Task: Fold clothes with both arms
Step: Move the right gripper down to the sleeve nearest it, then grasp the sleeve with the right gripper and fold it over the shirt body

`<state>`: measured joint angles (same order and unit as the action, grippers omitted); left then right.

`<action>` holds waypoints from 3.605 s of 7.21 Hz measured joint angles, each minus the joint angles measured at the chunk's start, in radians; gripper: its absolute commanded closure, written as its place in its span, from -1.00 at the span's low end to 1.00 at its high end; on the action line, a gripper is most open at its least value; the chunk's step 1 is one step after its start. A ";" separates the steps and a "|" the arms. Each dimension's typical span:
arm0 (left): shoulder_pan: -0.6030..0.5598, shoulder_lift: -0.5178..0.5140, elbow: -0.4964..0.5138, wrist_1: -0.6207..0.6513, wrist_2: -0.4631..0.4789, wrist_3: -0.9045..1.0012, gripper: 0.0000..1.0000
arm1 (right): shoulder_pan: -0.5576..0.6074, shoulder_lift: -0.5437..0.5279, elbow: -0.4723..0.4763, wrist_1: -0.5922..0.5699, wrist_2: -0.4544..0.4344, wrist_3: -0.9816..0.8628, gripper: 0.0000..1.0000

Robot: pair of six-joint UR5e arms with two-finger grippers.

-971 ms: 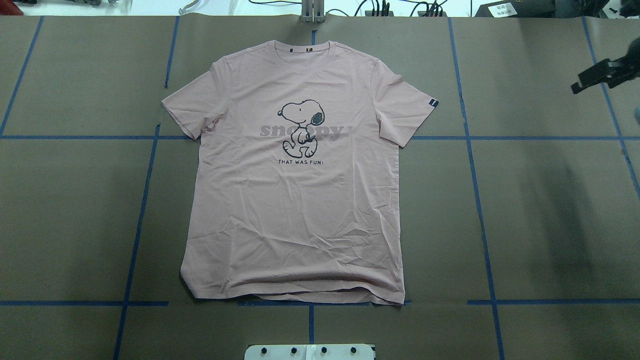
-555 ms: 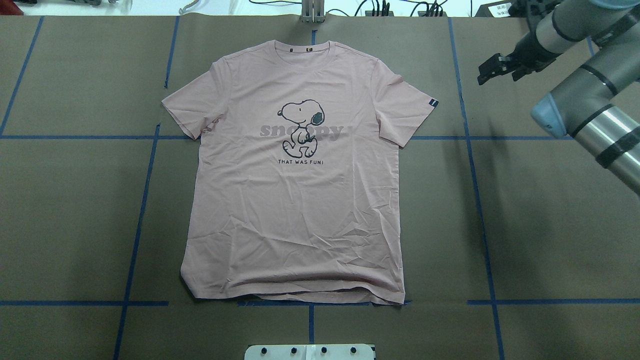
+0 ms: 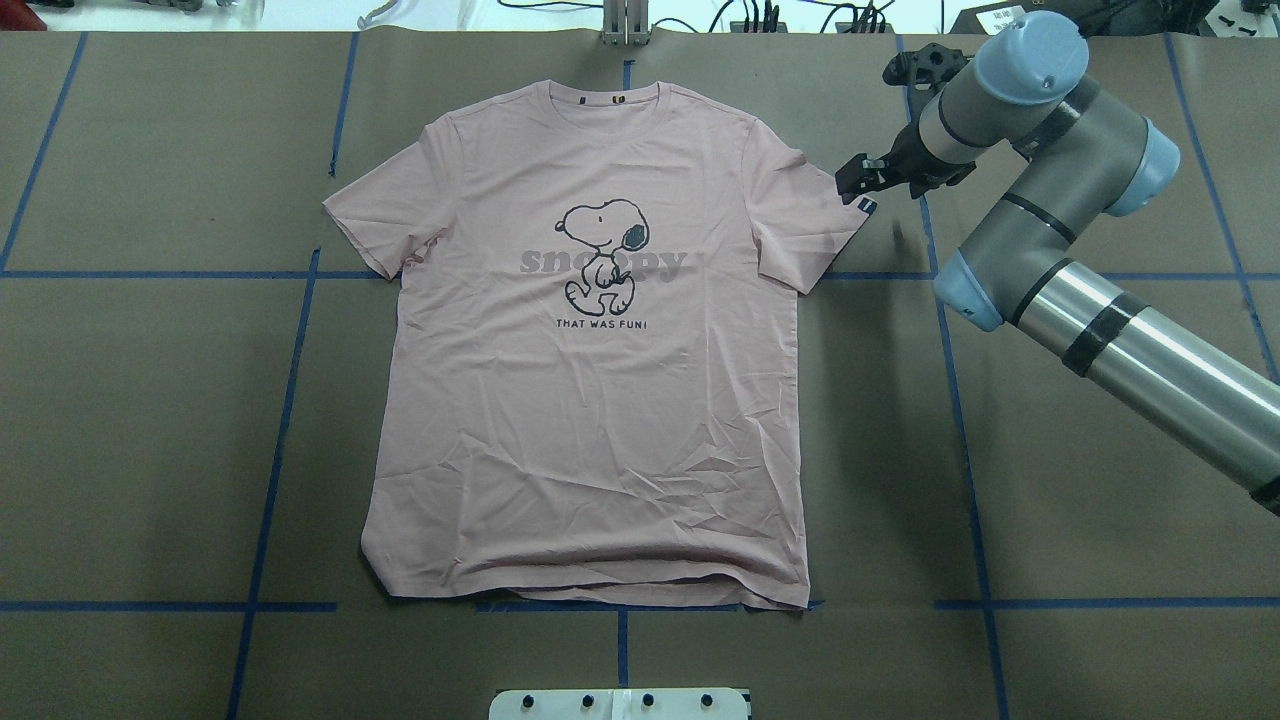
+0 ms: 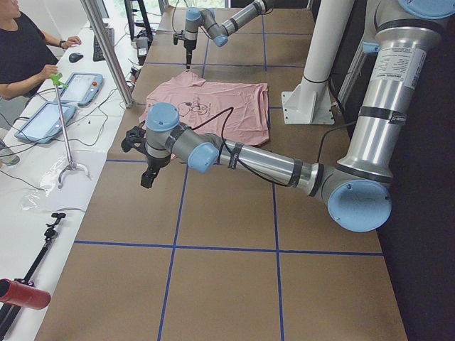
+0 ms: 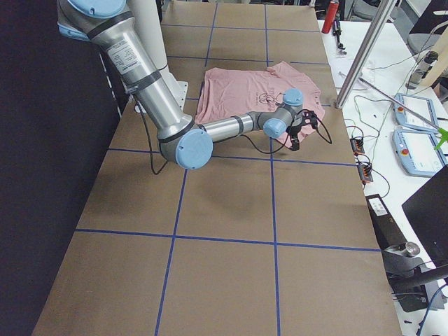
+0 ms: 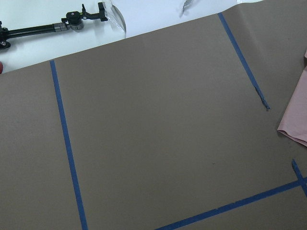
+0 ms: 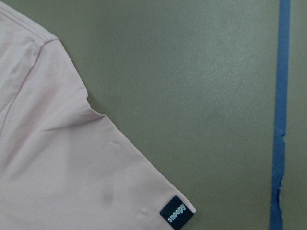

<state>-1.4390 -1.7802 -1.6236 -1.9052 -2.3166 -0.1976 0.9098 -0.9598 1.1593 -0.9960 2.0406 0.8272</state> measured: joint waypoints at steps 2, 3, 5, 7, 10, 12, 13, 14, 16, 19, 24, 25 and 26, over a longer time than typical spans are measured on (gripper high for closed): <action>0.000 -0.004 0.000 0.000 -0.001 -0.001 -1.00 | -0.016 0.022 -0.042 -0.001 -0.018 0.011 -0.90; 0.000 -0.006 0.000 0.001 -0.001 -0.002 -1.00 | -0.018 0.042 -0.071 -0.001 -0.024 0.010 -0.89; -0.001 -0.007 0.000 0.001 -0.001 -0.002 -1.00 | -0.017 0.053 -0.094 -0.001 -0.028 0.004 -0.78; 0.000 -0.007 -0.001 0.002 -0.001 -0.001 -1.00 | -0.015 0.051 -0.097 -0.001 -0.028 0.003 0.34; -0.001 -0.007 -0.001 0.002 -0.001 -0.001 -1.00 | -0.014 0.052 -0.098 -0.002 -0.026 0.002 1.00; -0.001 -0.007 -0.001 0.003 -0.001 -0.002 -1.00 | -0.014 0.057 -0.098 -0.004 -0.025 0.003 1.00; -0.001 -0.007 -0.001 0.003 -0.001 -0.002 -1.00 | -0.014 0.066 -0.096 -0.003 -0.024 0.007 1.00; -0.001 -0.007 -0.001 0.003 -0.001 -0.002 -1.00 | -0.013 0.077 -0.092 -0.002 -0.022 0.011 1.00; 0.000 -0.007 0.001 0.004 -0.001 -0.002 -1.00 | -0.013 0.094 -0.061 0.000 -0.004 0.018 1.00; -0.001 -0.008 0.006 0.002 0.000 -0.001 -1.00 | -0.057 0.158 -0.002 -0.004 0.027 0.059 1.00; -0.001 -0.010 0.011 0.003 0.000 -0.001 -1.00 | -0.126 0.352 -0.193 -0.001 -0.065 0.115 0.20; -0.001 -0.011 0.011 0.003 0.000 -0.002 -1.00 | -0.129 0.359 -0.202 0.001 -0.073 0.116 -0.99; -0.001 -0.012 0.011 0.002 0.000 -0.002 -1.00 | -0.134 0.362 -0.206 0.003 -0.080 0.116 -1.00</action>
<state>-1.4402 -1.7919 -1.6130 -1.9032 -2.3163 -0.1994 0.7757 -0.5979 0.9535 -0.9931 1.9608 0.9432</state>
